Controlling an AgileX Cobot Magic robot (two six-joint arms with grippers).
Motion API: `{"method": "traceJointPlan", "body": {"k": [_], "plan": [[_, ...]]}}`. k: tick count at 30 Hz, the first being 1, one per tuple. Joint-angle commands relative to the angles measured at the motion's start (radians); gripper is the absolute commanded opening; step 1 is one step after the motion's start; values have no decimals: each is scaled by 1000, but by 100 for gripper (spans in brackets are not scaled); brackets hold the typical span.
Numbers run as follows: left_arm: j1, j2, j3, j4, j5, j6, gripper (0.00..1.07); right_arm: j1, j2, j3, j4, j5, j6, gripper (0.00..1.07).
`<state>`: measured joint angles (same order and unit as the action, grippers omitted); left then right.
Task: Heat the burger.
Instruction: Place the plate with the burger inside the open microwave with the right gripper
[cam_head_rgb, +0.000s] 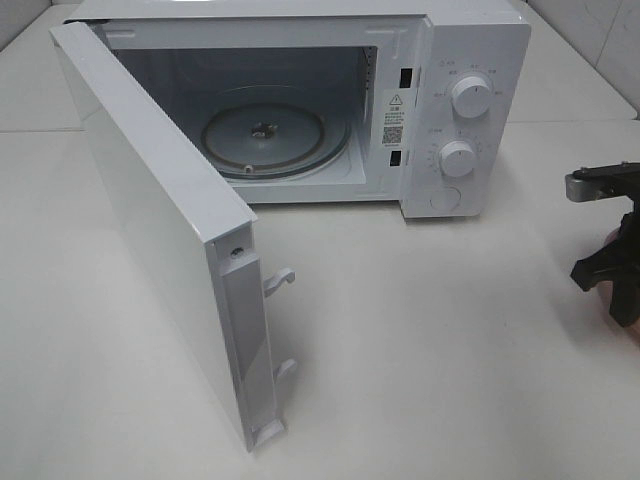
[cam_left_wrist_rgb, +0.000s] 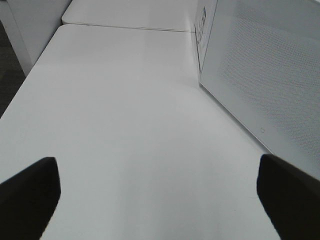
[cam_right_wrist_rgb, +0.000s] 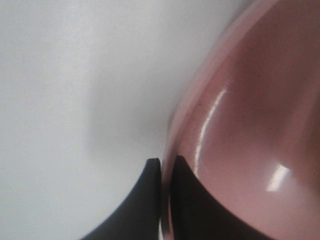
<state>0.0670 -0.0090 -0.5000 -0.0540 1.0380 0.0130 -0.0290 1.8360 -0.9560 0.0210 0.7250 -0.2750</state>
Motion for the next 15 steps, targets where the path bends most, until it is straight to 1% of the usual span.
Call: {"method": "traceJointPlan", "body": {"k": [1,2,4,7,8,10,12,14,15], "plan": [[-1,-12,2,-3,-2,-2,102,34,-43,8,-21,44,37,0],[-1,-12,2,-3,-2,-2,102,34,-43,8,-21,44,37,0],[-1,-12,2,-3,-2,-2,102,91,-84,8,-57,74,66,0],[-1,-12,2,-3,-2,-2,102,107,-94,11,-67,89,77,0],[-1,-12,2,-3,-2,-2,102,134,-118,26,-96,110,102,0],[-1,-12,2,-3,-2,-2,102,144,-129,36,-116,111,113,0],[-1,-12,2,-3,-2,-2,102,200,-186,82,-165,114,155,0],[-1,-12,2,-3,-2,-2,102,212,-200,91,-170,116,157,0],[-1,-12,2,-3,-2,-2,102,246,-235,112,-182,116,157,0]]}}
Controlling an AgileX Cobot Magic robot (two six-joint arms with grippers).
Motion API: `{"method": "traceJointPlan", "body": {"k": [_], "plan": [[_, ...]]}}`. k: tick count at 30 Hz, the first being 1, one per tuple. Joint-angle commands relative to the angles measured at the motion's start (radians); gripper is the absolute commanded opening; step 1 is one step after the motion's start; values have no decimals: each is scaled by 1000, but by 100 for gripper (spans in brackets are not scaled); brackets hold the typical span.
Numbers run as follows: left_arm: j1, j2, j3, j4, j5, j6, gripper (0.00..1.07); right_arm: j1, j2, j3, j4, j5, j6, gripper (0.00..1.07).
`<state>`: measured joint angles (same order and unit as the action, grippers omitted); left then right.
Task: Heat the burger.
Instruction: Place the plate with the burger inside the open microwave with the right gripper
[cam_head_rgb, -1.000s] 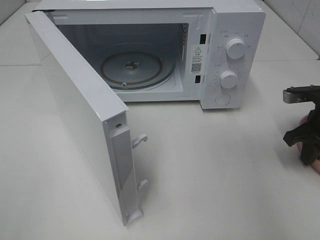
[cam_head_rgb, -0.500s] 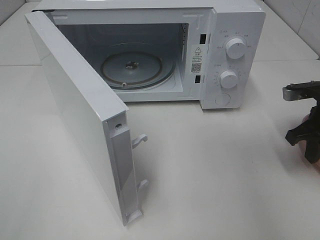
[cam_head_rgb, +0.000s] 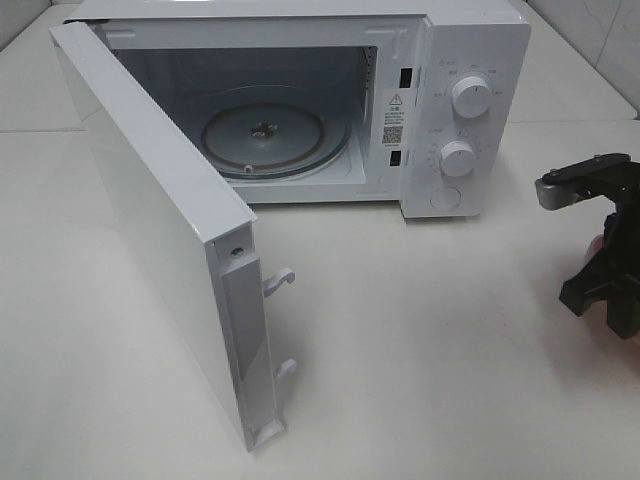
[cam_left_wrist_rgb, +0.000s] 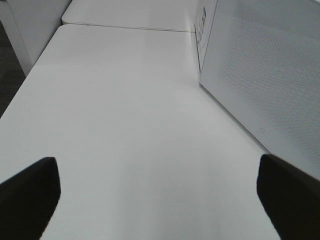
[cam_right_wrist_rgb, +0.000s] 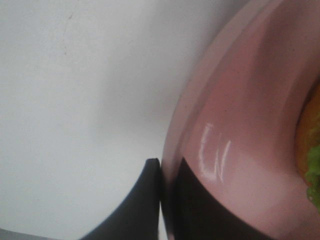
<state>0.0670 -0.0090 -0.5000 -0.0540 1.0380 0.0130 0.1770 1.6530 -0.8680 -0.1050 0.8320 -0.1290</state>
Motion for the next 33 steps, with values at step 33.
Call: {"method": "traceJointPlan", "body": {"k": [33], "plan": [[-1,-12,2,-3,-2,-2,102,477,-198,120,-187,-55,-131,0]]}}
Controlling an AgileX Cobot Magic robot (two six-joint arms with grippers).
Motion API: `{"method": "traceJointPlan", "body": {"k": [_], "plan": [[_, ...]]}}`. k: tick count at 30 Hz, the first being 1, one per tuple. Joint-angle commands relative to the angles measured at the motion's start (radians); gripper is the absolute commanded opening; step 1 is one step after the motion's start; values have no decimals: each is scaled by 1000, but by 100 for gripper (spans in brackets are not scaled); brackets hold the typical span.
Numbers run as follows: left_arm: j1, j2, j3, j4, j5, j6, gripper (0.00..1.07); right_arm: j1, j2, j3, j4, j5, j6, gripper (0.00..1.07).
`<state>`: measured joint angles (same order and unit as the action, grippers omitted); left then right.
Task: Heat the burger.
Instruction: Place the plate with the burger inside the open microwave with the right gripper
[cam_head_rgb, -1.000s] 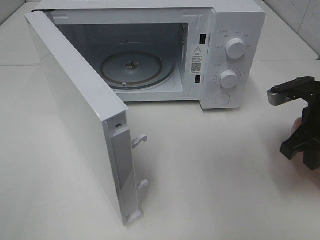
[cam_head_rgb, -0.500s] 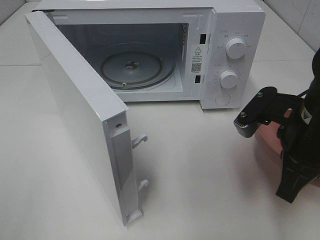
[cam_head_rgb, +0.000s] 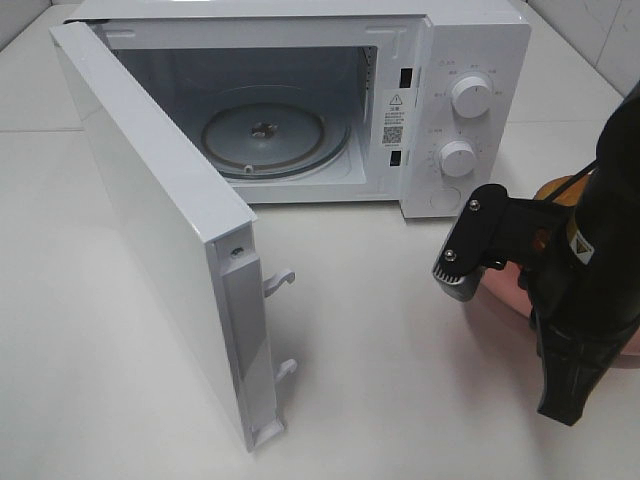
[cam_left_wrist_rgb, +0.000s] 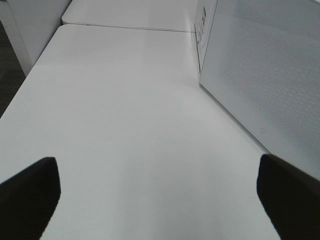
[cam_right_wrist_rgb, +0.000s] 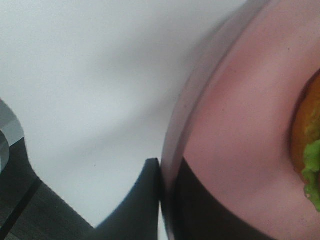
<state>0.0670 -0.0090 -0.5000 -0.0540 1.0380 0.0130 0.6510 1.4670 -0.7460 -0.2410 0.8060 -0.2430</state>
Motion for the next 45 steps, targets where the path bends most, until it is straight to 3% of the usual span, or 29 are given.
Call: {"method": "traceJointPlan", "body": {"k": [1,29,45], "plan": [[-1,-12,2,-3,-2,-2,102,6,-12,-2,-62,-33,-52,0],[-1,-12,2,-3,-2,-2,102,16,-9,-2,-45,-295,-723,0],[-1,-12,2,-3,-2,-2,102,26,-9,-2,-42,-403,-831,0]]}}
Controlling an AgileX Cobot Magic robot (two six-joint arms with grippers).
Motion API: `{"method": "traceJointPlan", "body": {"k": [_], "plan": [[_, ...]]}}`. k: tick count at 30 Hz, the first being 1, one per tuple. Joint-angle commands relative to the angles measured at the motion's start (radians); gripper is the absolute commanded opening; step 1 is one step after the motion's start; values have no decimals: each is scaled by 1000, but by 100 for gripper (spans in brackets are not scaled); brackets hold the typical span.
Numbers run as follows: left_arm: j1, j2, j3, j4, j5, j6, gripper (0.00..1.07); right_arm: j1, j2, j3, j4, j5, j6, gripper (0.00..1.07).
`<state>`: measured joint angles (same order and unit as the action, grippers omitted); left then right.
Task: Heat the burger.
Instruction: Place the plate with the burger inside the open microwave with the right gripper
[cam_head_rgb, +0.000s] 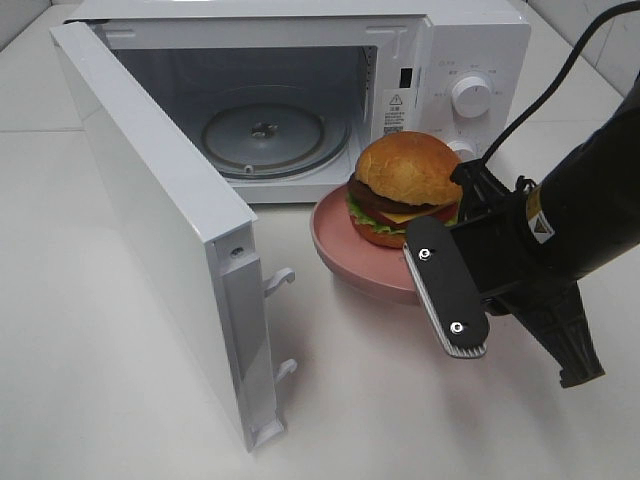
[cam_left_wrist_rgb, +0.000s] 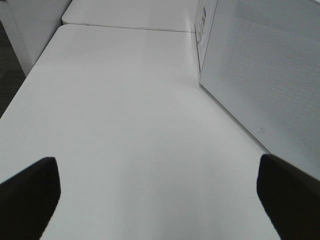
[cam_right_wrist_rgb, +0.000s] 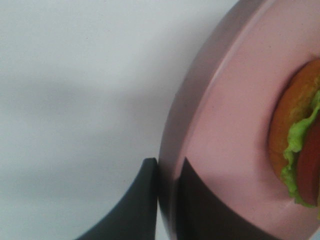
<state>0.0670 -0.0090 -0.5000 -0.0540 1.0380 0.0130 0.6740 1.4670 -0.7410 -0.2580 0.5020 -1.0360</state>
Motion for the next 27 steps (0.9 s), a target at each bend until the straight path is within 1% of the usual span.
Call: {"method": "traceJointPlan", "body": {"k": [1,8,11,23,27], "plan": [[-1,-12,2,-3,-2,-2,102,3,-9,-8,-25,-121,-57,0],[-1,-12,2,-3,-2,-2,102,2,22,-9,0,-203,-110,0],[-1,-12,2,-3,-2,-2,102,2,29,-9,5,-209,-114,0],[-1,-12,2,-3,-2,-2,102,0,104,-10,22,-347,-119,0],[-1,-12,2,-3,-2,-2,102,-2,125,-10,49,-392,-135,0]]}}
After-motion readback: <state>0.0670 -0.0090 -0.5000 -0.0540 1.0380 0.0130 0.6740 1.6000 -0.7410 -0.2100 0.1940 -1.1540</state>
